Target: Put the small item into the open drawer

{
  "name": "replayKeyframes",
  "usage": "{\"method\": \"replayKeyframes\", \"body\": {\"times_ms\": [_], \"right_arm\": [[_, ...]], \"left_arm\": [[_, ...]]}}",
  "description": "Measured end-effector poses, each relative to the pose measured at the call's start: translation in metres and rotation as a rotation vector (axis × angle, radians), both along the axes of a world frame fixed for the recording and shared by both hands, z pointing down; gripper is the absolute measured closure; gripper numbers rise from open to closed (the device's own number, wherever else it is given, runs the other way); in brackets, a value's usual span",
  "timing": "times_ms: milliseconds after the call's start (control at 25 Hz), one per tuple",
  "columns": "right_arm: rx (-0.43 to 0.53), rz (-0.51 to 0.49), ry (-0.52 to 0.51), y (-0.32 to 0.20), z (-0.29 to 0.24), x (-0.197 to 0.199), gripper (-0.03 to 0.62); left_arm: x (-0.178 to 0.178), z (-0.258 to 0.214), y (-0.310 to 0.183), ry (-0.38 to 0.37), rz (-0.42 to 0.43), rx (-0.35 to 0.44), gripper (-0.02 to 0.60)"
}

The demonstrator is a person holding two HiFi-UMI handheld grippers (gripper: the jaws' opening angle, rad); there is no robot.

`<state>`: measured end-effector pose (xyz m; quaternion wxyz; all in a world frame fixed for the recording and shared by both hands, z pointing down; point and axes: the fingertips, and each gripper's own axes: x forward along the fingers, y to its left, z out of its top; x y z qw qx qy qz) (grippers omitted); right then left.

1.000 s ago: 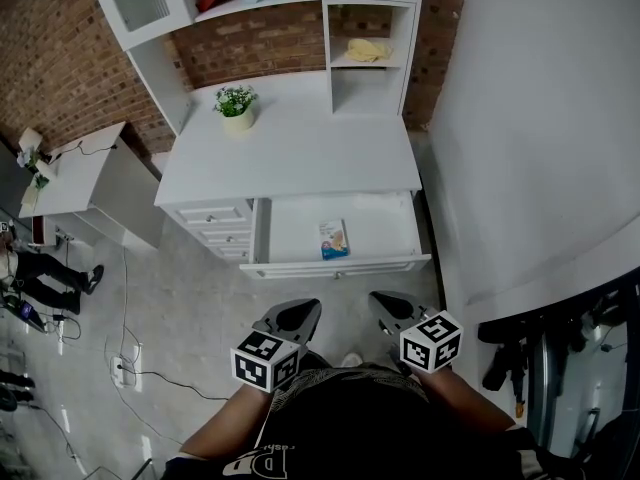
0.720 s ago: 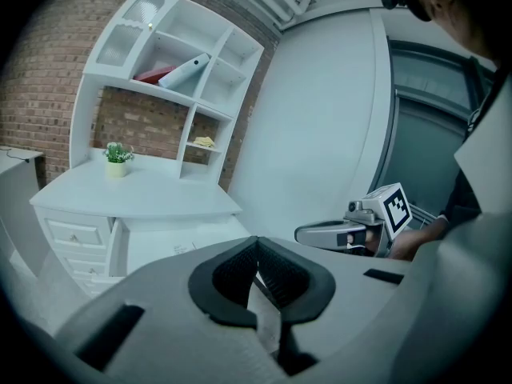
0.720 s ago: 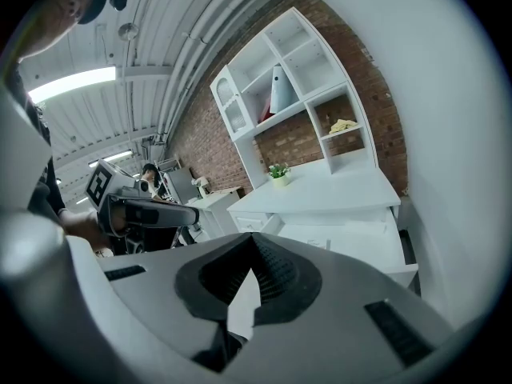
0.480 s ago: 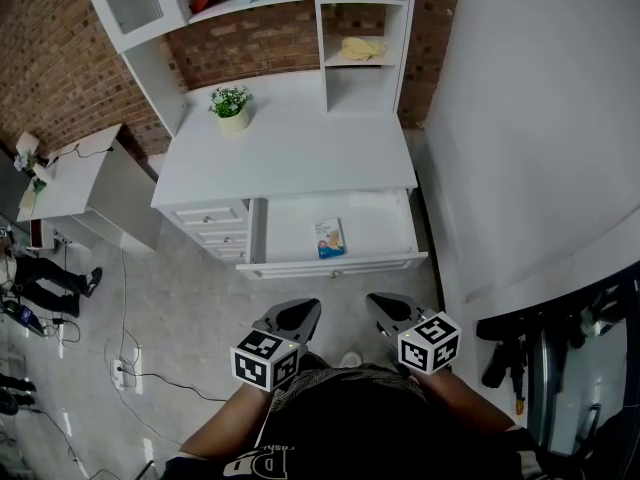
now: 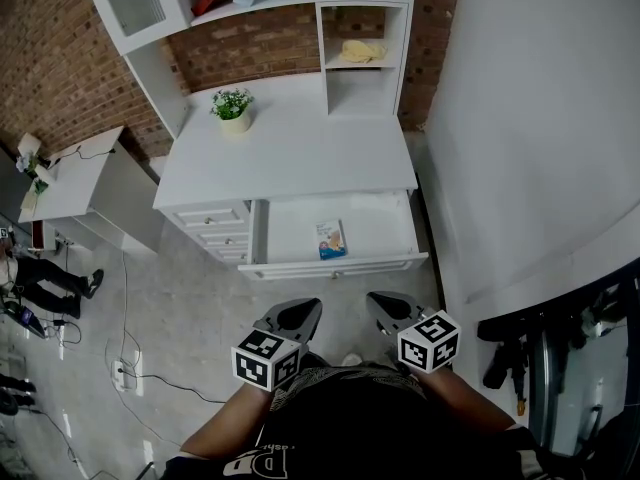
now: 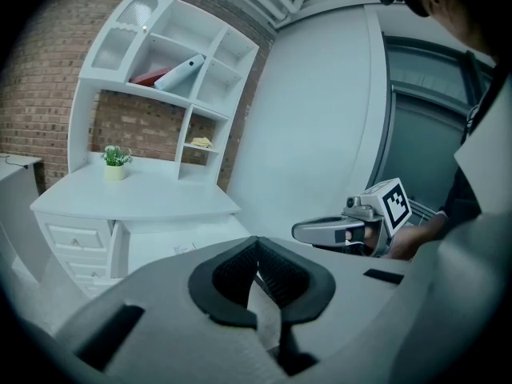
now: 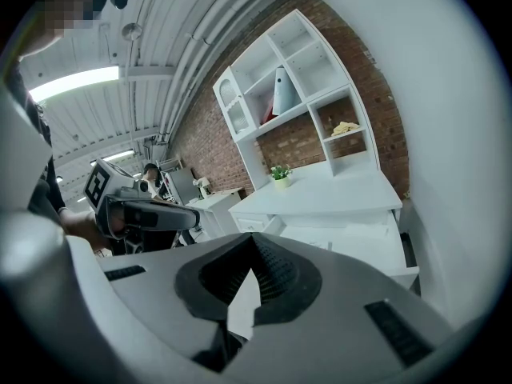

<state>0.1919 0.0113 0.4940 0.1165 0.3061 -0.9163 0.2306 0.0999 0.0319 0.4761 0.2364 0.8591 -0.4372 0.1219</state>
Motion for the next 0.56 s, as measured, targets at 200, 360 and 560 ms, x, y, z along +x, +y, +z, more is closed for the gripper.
{"method": "replayKeyframes", "body": {"times_ms": [200,360,560], "right_arm": [[0.010,-0.007,0.006,0.0006,-0.0025,-0.0020,0.591],[0.010,-0.013,0.010,0.0028,-0.0025,-0.0032,0.591],[0.008,-0.012,0.014,0.0023,-0.0003,-0.0013,0.591]], "left_arm": [[-0.0014,-0.0029,0.0010,0.001,-0.008,0.011,0.566],[-0.0004,-0.0034,0.0019,-0.004,-0.004,0.012,0.566],[0.0015,-0.0031,-0.0006,-0.003,-0.001,0.014,0.566]]}}
